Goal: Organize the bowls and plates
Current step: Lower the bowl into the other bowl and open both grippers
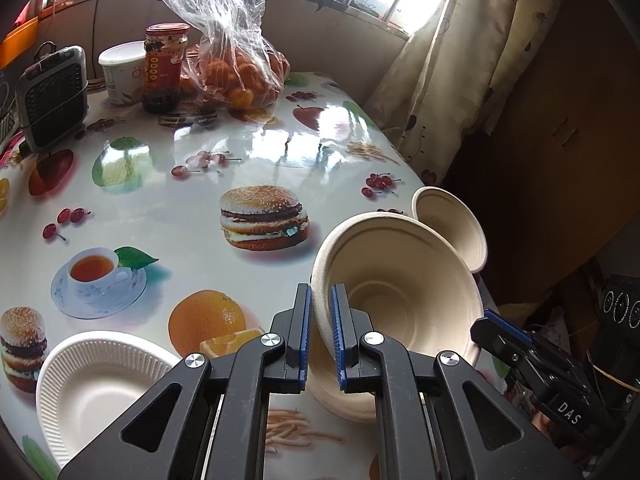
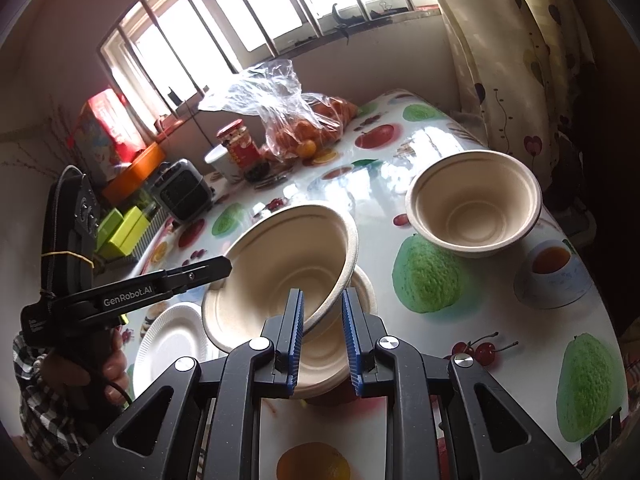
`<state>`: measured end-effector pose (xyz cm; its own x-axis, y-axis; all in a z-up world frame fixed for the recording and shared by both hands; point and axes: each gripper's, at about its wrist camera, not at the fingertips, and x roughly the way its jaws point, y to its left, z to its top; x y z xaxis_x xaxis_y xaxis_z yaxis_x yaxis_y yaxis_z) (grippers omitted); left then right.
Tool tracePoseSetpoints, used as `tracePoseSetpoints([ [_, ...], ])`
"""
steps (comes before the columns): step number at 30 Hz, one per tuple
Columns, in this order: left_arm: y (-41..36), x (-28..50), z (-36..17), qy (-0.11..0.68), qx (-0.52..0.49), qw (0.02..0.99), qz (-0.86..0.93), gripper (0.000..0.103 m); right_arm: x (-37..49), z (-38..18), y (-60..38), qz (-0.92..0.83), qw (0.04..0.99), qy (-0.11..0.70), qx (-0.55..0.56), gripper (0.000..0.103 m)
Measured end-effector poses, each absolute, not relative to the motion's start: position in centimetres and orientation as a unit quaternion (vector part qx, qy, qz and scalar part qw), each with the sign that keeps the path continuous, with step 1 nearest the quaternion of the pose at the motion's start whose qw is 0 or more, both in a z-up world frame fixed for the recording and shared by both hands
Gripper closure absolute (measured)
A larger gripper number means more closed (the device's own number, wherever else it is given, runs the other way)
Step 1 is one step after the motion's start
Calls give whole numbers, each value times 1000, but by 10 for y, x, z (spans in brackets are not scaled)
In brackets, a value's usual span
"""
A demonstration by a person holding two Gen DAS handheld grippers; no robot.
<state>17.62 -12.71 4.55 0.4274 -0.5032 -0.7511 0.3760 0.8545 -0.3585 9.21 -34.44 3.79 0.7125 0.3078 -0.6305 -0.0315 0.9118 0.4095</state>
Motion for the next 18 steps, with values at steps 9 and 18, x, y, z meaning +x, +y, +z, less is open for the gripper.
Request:
tracePoseSetpoints([
  [9, -125, 170, 42, 470, -66, 842, -257, 93, 90, 34, -342, 93, 904, 371, 189, 84],
  [18, -125, 165, 37, 474, -66, 840, -256, 93, 87, 28, -342, 92, 903, 374, 189, 84],
])
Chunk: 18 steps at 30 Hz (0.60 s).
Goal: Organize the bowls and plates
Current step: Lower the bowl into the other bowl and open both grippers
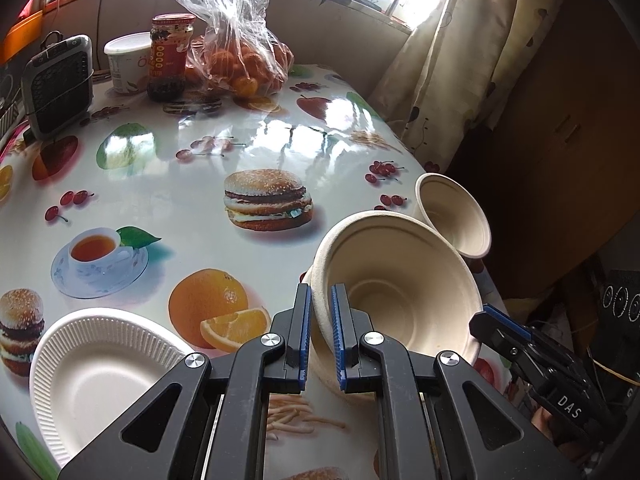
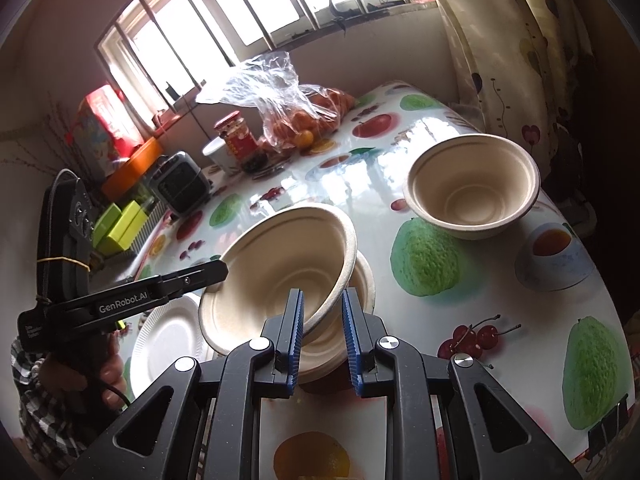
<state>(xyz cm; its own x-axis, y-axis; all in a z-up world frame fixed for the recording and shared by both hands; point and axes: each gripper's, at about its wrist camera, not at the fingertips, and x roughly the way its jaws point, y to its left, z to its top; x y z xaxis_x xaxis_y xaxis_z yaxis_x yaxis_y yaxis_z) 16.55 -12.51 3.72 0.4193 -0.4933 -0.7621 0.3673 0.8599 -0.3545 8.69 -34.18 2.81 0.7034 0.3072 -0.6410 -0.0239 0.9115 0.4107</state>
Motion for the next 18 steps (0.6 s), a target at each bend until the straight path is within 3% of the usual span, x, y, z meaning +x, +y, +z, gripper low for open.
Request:
tracePoseSetpoints([
  [18, -129, 157, 28, 466, -34, 852, -238, 93, 88, 17, -340, 93, 898, 387, 186, 84],
])
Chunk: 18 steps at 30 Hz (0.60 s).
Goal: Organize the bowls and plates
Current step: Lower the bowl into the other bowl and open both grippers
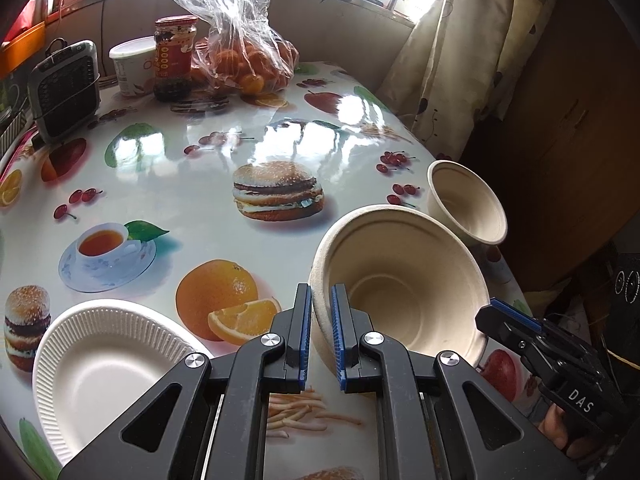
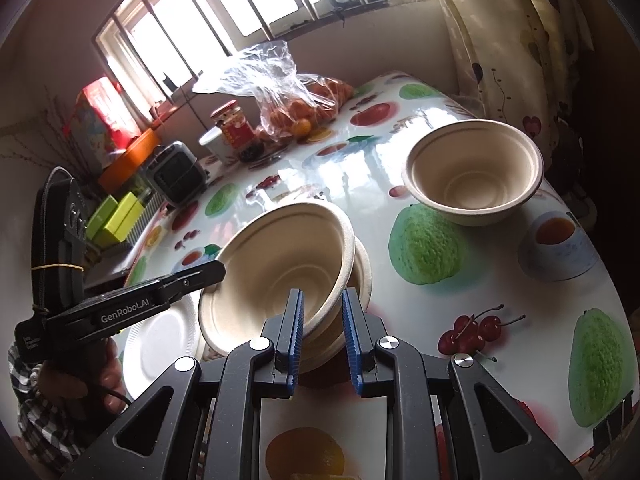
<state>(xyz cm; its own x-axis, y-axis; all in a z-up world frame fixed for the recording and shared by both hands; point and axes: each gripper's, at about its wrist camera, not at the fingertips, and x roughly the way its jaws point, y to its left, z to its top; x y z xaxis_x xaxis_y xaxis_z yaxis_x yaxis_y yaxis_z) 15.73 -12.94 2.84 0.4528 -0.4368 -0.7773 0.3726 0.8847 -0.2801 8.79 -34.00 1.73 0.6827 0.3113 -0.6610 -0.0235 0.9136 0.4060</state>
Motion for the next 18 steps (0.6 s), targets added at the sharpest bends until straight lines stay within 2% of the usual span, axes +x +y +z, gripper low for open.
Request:
tracePoseSetpoints([
  [18, -131, 157, 25, 470, -30, 851, -234, 92, 91, 13, -339, 88, 897, 394, 181, 84],
])
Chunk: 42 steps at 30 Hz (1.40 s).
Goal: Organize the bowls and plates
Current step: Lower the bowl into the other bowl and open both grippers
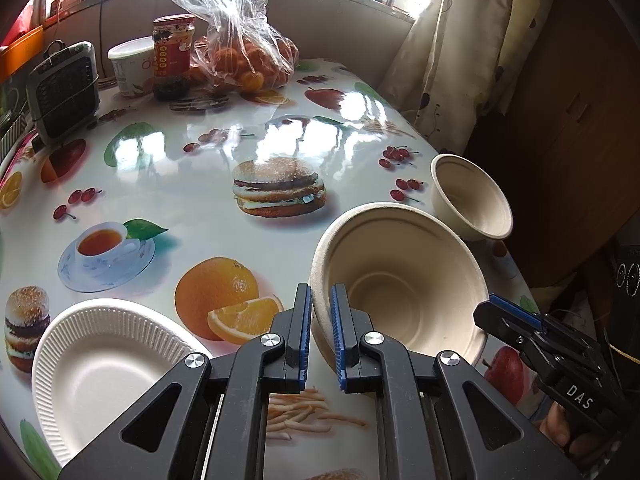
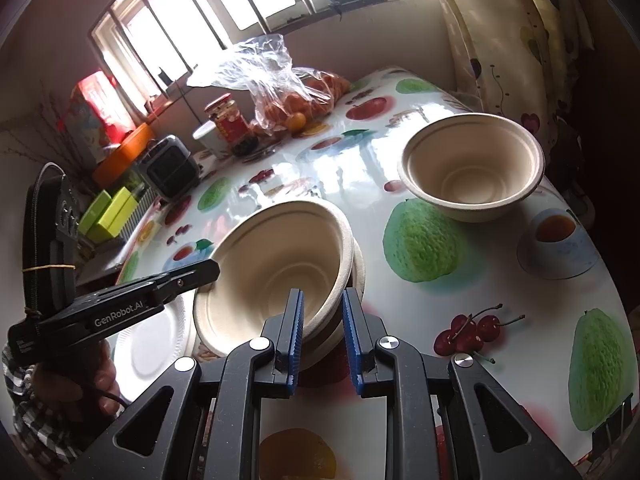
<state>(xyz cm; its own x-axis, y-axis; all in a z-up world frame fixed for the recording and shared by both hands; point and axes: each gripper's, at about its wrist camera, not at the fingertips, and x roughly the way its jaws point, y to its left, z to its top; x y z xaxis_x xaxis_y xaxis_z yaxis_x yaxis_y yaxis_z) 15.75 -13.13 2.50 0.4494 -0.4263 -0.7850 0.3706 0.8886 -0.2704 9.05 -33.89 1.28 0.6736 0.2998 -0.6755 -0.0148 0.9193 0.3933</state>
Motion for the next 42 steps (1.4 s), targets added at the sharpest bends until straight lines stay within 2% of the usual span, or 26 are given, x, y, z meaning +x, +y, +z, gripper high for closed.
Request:
tracePoseSetpoints([
  [42, -133, 157, 17, 479, -26, 847, -229, 92, 93, 6, -336, 78, 899, 400, 161, 84],
])
